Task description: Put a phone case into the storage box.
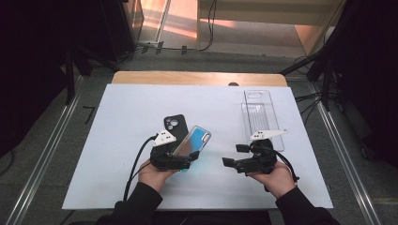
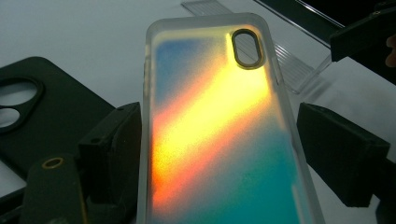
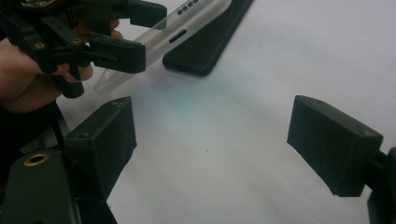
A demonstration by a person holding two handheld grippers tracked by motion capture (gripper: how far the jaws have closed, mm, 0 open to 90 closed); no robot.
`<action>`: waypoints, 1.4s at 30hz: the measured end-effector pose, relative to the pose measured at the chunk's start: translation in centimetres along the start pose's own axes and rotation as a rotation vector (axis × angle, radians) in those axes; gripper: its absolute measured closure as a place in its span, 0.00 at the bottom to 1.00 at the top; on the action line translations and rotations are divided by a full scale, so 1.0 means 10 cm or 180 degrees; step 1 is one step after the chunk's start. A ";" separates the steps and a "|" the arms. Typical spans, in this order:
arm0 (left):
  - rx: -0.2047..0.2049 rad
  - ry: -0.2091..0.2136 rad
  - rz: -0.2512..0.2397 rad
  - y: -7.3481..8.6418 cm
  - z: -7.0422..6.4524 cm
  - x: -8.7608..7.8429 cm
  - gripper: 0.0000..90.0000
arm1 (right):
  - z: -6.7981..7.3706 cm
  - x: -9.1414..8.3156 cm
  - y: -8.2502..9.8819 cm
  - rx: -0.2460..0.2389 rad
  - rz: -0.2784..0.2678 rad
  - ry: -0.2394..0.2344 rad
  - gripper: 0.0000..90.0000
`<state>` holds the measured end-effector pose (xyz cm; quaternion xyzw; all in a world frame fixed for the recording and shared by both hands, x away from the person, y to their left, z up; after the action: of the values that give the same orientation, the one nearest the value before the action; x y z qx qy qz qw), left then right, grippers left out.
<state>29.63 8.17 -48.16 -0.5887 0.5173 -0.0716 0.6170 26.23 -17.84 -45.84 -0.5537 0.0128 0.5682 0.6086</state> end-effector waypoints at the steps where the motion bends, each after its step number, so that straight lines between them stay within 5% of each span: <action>1: 0.0023 -0.0021 -0.0025 0.00 0.00 0.00 0.18 | 0.01 0.01 -0.02 -0.0002 -0.0003 0.0009 0.15; 11: 0.0143 -0.0147 -0.0307 0.04 -0.03 0.06 0.18 | 0.09 0.14 -0.27 0.0013 -0.0067 0.0102 0.15; 19: 0.0204 -0.0191 -0.0516 0.05 -0.08 0.05 0.19 | 0.12 0.22 -0.44 0.0119 -0.0096 -0.0007 0.15; 42: 0.0072 -0.0029 -0.0797 0.05 -0.19 0.01 0.19 | 0.04 0.47 -0.73 0.0500 0.0033 -0.0177 0.33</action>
<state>28.03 6.98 -48.13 -0.6420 0.4362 -0.1513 0.6122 32.84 -12.53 -43.89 -0.4882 0.0432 0.5838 0.6473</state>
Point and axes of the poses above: each handheld gripper's, and its own axes: x roughly forward along the jaws, y roughly out of its underside, z roughly to its left, the point moved 3 cm from there along x, roughly forward along the jaws, and after that the axes turned 3 degrees about z, right-handed, at the moved point
